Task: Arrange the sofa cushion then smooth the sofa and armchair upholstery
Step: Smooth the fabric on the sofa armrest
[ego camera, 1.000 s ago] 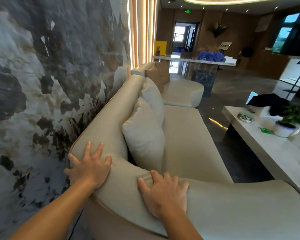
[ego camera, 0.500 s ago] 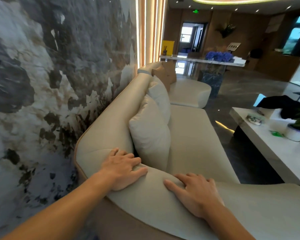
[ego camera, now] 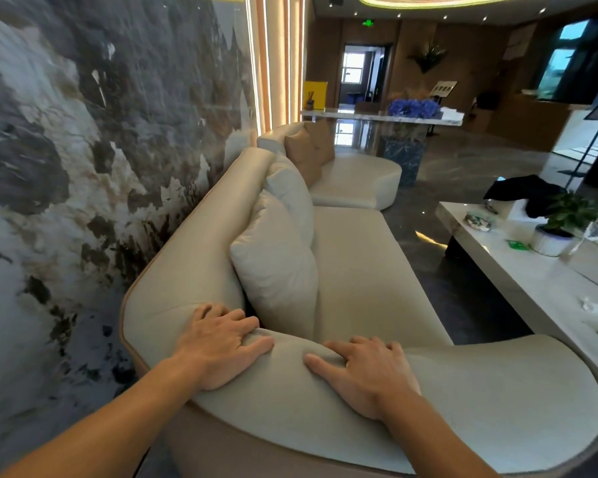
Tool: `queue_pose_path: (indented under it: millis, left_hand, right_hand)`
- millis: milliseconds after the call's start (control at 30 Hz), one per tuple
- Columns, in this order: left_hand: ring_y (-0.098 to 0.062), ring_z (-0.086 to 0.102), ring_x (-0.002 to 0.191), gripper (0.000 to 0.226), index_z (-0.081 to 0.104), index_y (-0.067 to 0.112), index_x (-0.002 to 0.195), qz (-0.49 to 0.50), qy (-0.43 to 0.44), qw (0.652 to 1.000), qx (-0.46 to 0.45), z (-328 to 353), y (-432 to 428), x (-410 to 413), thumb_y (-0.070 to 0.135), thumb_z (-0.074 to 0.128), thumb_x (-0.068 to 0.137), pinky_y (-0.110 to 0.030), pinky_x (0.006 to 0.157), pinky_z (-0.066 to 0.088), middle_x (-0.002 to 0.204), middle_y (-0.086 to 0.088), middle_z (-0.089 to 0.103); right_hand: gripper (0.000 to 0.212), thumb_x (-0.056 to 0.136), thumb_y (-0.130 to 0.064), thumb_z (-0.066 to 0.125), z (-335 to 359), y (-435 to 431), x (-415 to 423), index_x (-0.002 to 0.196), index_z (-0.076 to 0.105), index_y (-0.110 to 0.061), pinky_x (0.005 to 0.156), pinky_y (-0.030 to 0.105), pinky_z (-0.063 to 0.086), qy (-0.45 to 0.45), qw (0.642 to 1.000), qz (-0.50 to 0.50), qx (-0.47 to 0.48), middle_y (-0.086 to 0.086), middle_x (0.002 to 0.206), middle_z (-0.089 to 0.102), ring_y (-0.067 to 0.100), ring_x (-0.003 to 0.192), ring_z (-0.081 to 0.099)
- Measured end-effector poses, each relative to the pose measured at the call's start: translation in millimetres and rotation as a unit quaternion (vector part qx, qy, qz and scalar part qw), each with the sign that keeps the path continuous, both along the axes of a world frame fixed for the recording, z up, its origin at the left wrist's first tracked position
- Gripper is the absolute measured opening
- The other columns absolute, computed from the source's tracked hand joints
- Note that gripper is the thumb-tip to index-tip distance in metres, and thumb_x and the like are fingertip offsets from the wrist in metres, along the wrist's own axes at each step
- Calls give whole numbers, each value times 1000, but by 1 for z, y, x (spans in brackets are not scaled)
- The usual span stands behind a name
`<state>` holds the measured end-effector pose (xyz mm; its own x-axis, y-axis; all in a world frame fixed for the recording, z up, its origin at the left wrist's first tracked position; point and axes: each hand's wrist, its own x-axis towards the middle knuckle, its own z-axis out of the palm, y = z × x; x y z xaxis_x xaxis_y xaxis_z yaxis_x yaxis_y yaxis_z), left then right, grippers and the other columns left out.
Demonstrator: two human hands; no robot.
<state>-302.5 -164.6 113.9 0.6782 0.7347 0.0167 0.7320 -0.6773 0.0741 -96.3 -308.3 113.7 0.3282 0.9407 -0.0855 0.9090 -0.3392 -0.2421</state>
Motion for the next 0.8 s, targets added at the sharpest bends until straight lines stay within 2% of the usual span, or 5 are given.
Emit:
queue_pose_path:
  millis: [233, 467, 633, 800]
  left_hand:
    - [-16, 42, 116, 67, 58, 41, 106, -9, -15, 1000, 20, 0, 1, -3, 77, 9, 76, -42, 109, 22, 109, 17, 56]
    - [-13, 45, 116, 56, 59, 42, 103, -32, -31, 999, 20, -4, 43, -7, 75, 20, 79, -40, 108, 22, 108, 20, 57]
    - [-11, 46, 114, 40, 54, 48, 89, -15, -61, 998, 2, -6, 87, -13, 73, 24, 78, -37, 112, 19, 102, 22, 56]
    - [-7, 47, 113, 39, 57, 50, 86, -10, -78, 997, 1, -7, 137, -19, 72, 26, 79, -36, 115, 16, 102, 24, 59]
  right_hand:
    - [81, 74, -86, 7, 0, -4, -8, 128, 50, -44, 94, 50, 31, -10, 1000, -3, 0, 0, 125, 60, 28, 117, 49]
    - [78, 76, -82, 5, -2, 28, -15, 129, 48, -46, 93, 50, 31, -19, 1000, -21, -9, 0, 123, 58, 27, 117, 49]
    - [78, 76, -81, 5, 1, 66, -25, 131, 48, -46, 96, 51, 30, 2, 1000, -22, -17, -1, 125, 57, 27, 118, 47]
    - [80, 76, -81, 5, 2, 110, -35, 131, 49, -45, 97, 52, 29, 10, 999, -31, -19, -2, 124, 57, 27, 118, 46]
